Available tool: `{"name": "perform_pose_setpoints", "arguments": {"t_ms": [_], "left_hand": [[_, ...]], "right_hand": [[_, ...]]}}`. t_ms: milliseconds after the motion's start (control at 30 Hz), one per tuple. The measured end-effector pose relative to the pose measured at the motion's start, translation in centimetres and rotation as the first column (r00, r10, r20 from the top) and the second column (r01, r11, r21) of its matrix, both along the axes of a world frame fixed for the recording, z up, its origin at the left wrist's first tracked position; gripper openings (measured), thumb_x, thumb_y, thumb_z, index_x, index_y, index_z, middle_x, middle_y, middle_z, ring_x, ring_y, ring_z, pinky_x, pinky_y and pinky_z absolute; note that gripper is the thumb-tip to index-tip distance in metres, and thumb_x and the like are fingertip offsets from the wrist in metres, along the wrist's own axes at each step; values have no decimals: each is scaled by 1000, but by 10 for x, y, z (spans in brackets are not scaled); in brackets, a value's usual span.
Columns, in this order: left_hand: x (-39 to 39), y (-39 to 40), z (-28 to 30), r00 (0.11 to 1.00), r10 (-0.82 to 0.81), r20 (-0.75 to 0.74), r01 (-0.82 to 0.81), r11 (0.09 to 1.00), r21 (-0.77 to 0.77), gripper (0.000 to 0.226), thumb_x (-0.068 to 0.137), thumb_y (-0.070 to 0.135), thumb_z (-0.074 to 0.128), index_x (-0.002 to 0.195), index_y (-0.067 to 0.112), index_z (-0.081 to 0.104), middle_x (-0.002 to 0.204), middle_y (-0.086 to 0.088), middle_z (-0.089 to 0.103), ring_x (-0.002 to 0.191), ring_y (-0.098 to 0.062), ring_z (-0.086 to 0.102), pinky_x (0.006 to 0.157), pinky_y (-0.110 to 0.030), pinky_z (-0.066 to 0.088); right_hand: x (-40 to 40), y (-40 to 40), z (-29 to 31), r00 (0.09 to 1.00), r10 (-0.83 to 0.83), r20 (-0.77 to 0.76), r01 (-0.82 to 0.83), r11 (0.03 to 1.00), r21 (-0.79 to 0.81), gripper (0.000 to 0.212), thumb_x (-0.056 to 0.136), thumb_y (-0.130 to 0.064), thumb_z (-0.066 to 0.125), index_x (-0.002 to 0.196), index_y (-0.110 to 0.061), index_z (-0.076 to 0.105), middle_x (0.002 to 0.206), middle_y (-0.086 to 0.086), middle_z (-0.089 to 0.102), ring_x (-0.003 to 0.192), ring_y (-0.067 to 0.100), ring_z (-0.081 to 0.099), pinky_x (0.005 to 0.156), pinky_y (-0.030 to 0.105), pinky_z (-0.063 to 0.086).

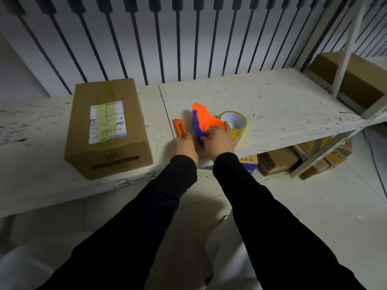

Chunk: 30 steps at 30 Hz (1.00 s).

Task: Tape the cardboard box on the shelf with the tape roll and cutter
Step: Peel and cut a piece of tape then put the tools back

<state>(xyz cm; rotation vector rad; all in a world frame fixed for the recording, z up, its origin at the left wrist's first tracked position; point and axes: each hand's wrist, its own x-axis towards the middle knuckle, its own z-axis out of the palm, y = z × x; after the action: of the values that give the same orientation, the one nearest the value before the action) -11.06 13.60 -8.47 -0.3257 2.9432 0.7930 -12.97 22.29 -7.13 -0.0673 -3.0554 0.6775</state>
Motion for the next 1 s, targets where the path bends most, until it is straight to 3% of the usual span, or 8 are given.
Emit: {"name": "perform_pose_setpoints", "arguments": {"t_ms": [133,233,367,467,600,733,800,1000], "left_hand": [[5,-7,-2,1000,24,-3,-24,999,38,42,92,-1,40,133,1,39,123,-22,54,111,-33,55,94,-35,44],[11,-9,1,1000,13,-2,-13,996,84,41,91,-1,42,132,3,41,130,-21,51,119,-33,51,100,-35,41],[19,-12,14,997,10,-83,3,987,161,50,91,5,49,139,10,36,150,-16,29,127,-33,44,105,-36,38],[30,-19,37,978,52,-203,-11,979,202,46,93,5,43,139,12,38,151,-15,29,138,-28,35,109,-33,32],[46,-48,64,936,204,-287,-153,970,190,51,96,6,37,146,18,29,158,-9,19,146,-24,18,119,-34,20],[69,-88,76,878,353,-323,-360,932,40,53,95,16,39,146,18,26,156,-9,26,149,-24,5,120,-40,-2],[77,-108,74,853,418,-313,-440,898,0,58,93,20,43,147,16,22,157,-8,23,149,-27,0,119,-47,-6],[96,-138,68,768,620,-161,-574,777,258,65,89,19,52,145,9,21,157,-19,9,146,-36,3,121,-46,6]], "right_hand": [[3,-2,0,1000,1,5,-2,1000,18,23,91,-32,50,106,-25,65,133,1,54,143,25,17,113,59,-6],[8,-5,3,999,28,-46,-31,998,-56,33,91,-37,50,120,-22,58,145,4,41,144,27,16,115,54,3],[15,-14,10,945,48,-323,-122,970,-212,30,90,-26,54,112,-10,66,131,13,57,127,31,43,106,42,32],[26,-29,25,929,45,-368,-197,900,-389,24,90,-17,53,102,-4,69,114,14,65,110,29,55,97,36,40],[46,-64,43,950,110,-293,-260,799,-543,28,96,-19,44,106,-3,64,107,16,66,101,26,58,91,37,46],[63,-101,47,960,272,-58,-250,750,-612,45,98,-33,37,138,-11,41,142,10,47,131,23,43,111,37,34],[71,-115,47,941,337,32,-235,718,-655,51,98,-36,36,144,-15,29,150,9,37,137,23,36,114,39,30],[82,-131,49,957,288,40,-209,775,-597,51,98,-38,36,142,-12,34,144,11,44,132,26,43,108,38,35]]}}
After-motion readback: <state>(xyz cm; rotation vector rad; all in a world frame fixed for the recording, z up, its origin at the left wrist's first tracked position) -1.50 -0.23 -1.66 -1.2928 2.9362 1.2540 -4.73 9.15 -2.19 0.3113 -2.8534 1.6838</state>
